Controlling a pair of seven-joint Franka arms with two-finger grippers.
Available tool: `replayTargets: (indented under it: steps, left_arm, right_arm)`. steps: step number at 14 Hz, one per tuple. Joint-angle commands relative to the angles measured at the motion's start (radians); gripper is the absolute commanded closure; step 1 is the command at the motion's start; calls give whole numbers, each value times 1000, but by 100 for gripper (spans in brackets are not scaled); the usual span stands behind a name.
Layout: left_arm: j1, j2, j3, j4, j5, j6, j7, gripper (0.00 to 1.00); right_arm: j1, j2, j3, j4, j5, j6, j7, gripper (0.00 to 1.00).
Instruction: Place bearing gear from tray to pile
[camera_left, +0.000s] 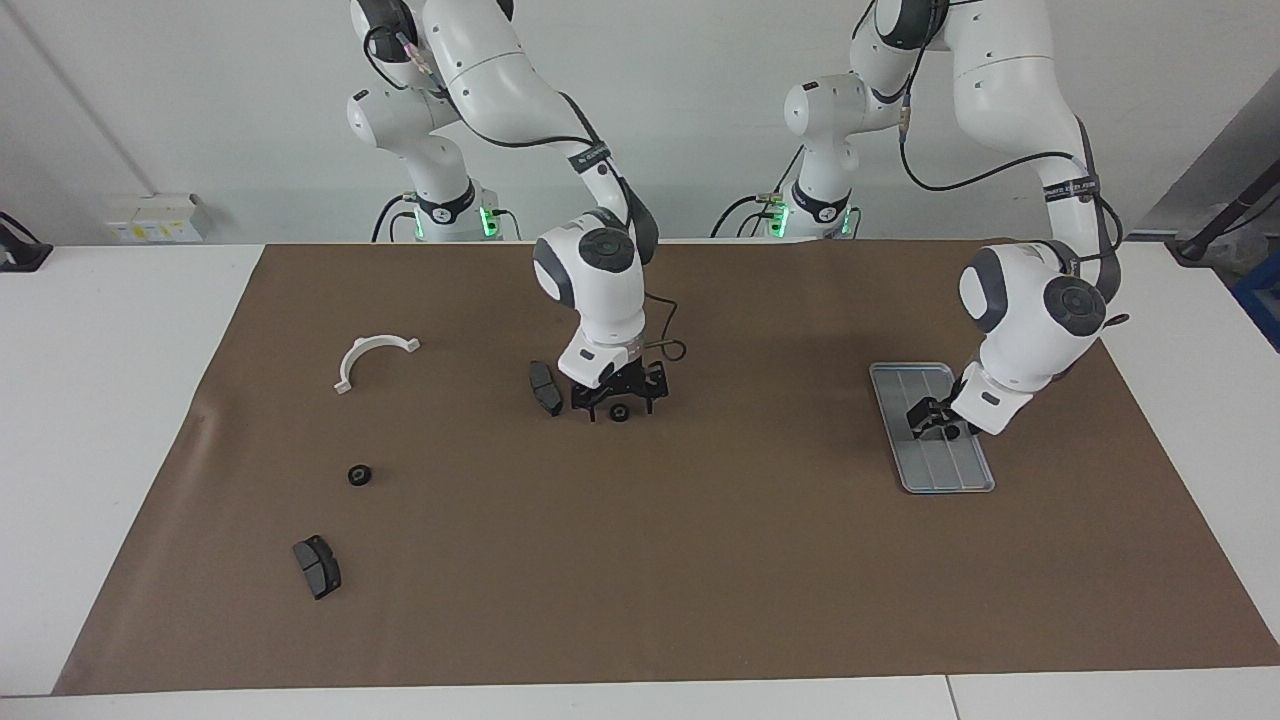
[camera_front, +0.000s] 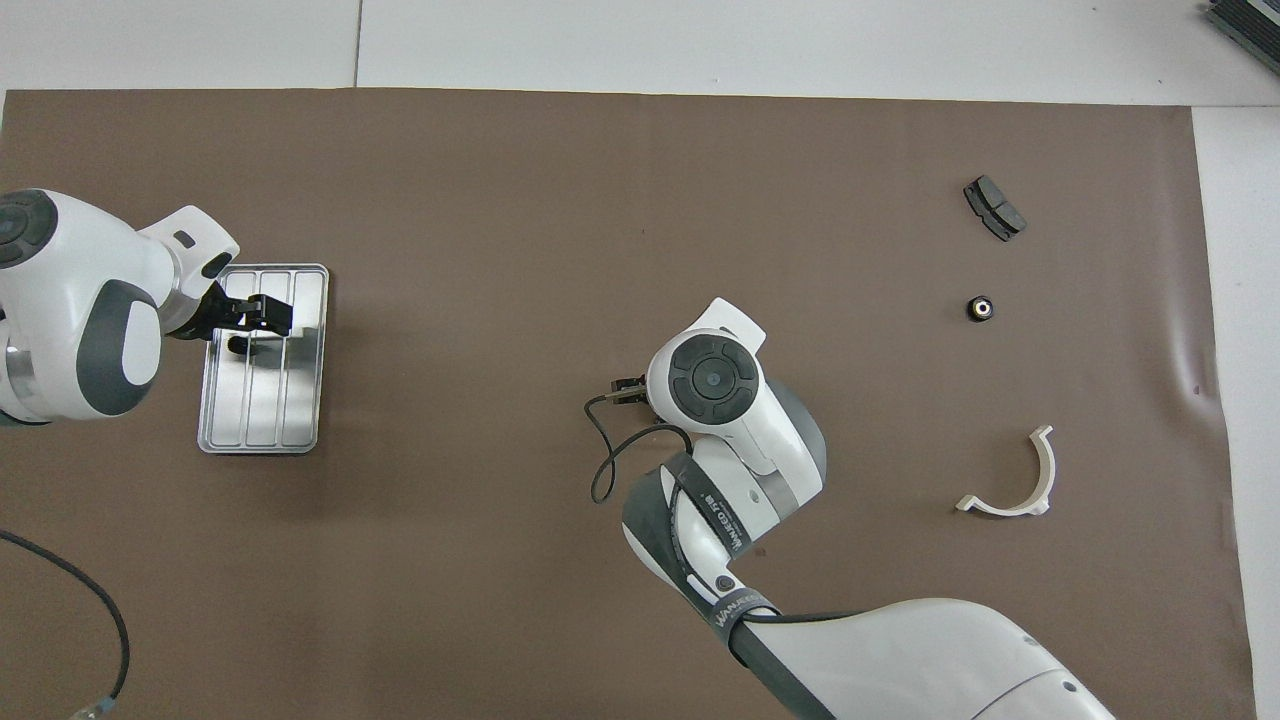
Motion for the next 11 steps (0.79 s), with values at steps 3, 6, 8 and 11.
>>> replayTargets:
  steps: [3, 6, 8, 11]
  left_arm:
    - [27, -49, -4, -71, 25, 34, -1, 9]
    - [27, -56, -6, -85, 25, 34, -5, 28]
    - [25, -56, -6, -88, 25, 36, -7, 37]
    - [25, -56, -4, -88, 25, 36, -7, 53]
  right_arm:
    - [-4, -14, 4, -16, -18, -1, 2, 19]
    - [1, -17, 4, -16, -18, -19, 3, 29]
    - [16, -20, 4, -16, -18, -48, 3, 29]
    - [18, -21, 4, -16, -18, -53, 2, 30]
